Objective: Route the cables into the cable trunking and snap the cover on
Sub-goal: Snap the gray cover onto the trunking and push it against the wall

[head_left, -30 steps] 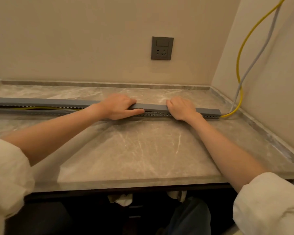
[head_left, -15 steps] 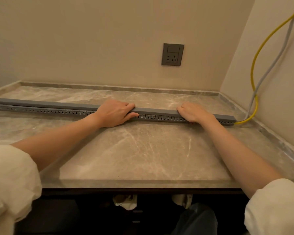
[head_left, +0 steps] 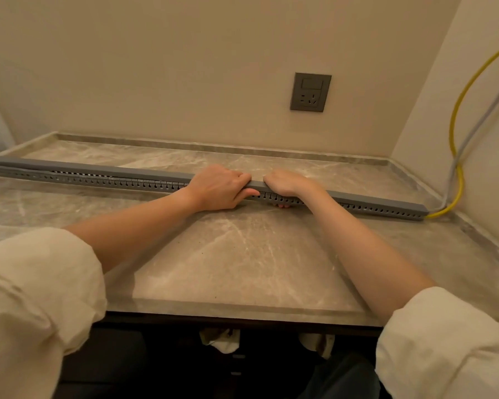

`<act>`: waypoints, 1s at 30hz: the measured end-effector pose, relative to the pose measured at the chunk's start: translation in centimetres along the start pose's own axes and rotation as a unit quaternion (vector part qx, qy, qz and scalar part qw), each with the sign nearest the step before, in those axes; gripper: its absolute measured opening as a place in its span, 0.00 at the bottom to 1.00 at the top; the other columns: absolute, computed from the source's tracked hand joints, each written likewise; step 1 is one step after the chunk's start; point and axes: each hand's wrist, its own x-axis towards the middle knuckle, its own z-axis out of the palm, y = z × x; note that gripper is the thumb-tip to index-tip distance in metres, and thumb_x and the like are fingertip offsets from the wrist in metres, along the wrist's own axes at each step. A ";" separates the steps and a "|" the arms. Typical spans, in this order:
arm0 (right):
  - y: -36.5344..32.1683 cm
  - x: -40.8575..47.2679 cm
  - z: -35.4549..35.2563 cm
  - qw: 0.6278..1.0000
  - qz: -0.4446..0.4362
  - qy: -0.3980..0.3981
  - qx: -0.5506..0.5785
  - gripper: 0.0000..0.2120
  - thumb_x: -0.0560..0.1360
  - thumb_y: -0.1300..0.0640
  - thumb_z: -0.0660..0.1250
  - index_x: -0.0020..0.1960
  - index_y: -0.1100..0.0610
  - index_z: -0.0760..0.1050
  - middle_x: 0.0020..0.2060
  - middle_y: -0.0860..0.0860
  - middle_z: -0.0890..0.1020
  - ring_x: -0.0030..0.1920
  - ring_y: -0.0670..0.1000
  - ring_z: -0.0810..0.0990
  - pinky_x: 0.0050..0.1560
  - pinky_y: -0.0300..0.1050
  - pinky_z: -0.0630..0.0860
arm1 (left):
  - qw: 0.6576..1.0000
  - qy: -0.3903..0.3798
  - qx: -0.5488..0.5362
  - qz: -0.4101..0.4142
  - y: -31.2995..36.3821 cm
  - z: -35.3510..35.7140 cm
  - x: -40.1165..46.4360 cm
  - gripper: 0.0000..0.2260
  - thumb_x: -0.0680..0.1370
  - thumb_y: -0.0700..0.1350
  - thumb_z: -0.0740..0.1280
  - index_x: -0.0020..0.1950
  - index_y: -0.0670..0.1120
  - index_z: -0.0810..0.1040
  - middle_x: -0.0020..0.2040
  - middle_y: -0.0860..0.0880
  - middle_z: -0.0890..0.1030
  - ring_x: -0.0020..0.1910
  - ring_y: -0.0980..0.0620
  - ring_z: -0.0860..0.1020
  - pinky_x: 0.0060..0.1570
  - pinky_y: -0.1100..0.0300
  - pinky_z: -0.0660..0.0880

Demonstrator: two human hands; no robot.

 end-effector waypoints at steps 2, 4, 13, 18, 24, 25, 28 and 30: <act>0.0 0.5 0.1 1.000 0.004 0.006 -0.011 0.16 0.78 0.58 0.48 0.34 0.57 0.66 0.33 0.54 0.71 0.32 0.51 0.67 0.32 0.46 0.62 | 1.000 -0.002 0.000 -0.004 0.0 0.1 0.0 0.22 0.80 0.59 0.51 0.41 0.43 0.71 0.33 0.46 0.78 0.24 0.47 0.69 0.24 0.59 0.56; 0.2 0.6 0.6 0.999 0.003 0.031 -0.033 0.16 0.78 0.58 0.49 0.33 0.56 0.66 0.33 0.54 0.73 0.32 0.52 0.69 0.32 0.47 0.63 | 1.000 -0.006 0.007 -0.002 -0.1 0.3 0.0 0.22 0.80 0.58 0.51 0.41 0.43 0.72 0.34 0.46 0.79 0.24 0.46 0.71 0.24 0.59 0.57; 0.5 0.8 1.1 0.993 -0.033 0.061 -0.100 0.15 0.77 0.59 0.49 0.34 0.57 0.66 0.33 0.54 0.72 0.35 0.56 0.72 0.35 0.48 0.66 | 1.000 -0.020 -0.019 -0.002 -0.4 0.5 0.1 0.21 0.80 0.57 0.51 0.43 0.42 0.71 0.34 0.44 0.78 0.24 0.47 0.65 0.25 0.58 0.54; 0.8 0.7 0.8 0.995 -0.048 0.044 -0.080 0.15 0.78 0.58 0.48 0.34 0.55 0.63 0.33 0.53 0.69 0.38 0.56 0.69 0.38 0.49 0.64 | 0.999 -0.036 -0.018 -0.006 -0.7 0.6 0.0 0.21 0.80 0.59 0.50 0.44 0.43 0.71 0.34 0.45 0.78 0.26 0.48 0.66 0.24 0.58 0.53; 0.5 0.1 1.4 0.985 -0.069 0.110 -0.115 0.15 0.77 0.61 0.49 0.33 0.57 0.63 0.32 0.53 0.69 0.37 0.57 0.71 0.36 0.50 0.67 | 0.994 -0.074 -0.068 -0.035 -1.9 -0.3 -1.2 0.24 0.77 0.64 0.49 0.42 0.44 0.69 0.35 0.46 0.78 0.28 0.49 0.69 0.27 0.56 0.62; 0.5 0.1 1.4 0.985 -0.068 0.113 -0.115 0.15 0.77 0.61 0.48 0.32 0.57 0.62 0.32 0.53 0.68 0.36 0.57 0.71 0.36 0.50 0.66 | 0.994 -0.076 -0.064 -0.045 -2.4 -0.4 -1.8 0.25 0.77 0.65 0.49 0.41 0.45 0.68 0.35 0.47 0.78 0.28 0.49 0.69 0.26 0.56 0.60; 0.6 0.1 1.3 0.985 -0.064 0.120 -0.106 0.15 0.77 0.63 0.48 0.32 0.58 0.60 0.31 0.54 0.67 0.33 0.56 0.68 0.32 0.47 0.63 | 0.993 -0.081 -0.038 -0.083 -4.5 -1.0 -4.3 0.27 0.75 0.68 0.49 0.39 0.45 0.68 0.34 0.48 0.77 0.30 0.48 0.70 0.27 0.57 0.61; 0.6 0.2 1.3 0.986 -0.059 0.117 -0.098 0.15 0.77 0.63 0.48 0.32 0.58 0.59 0.31 0.54 0.67 0.33 0.55 0.68 0.32 0.46 0.62 | 0.989 -0.090 -0.027 -0.114 -6.4 -1.6 -6.4 0.30 0.72 0.72 0.47 0.38 0.45 0.68 0.33 0.49 0.76 0.30 0.47 0.72 0.28 0.56 0.62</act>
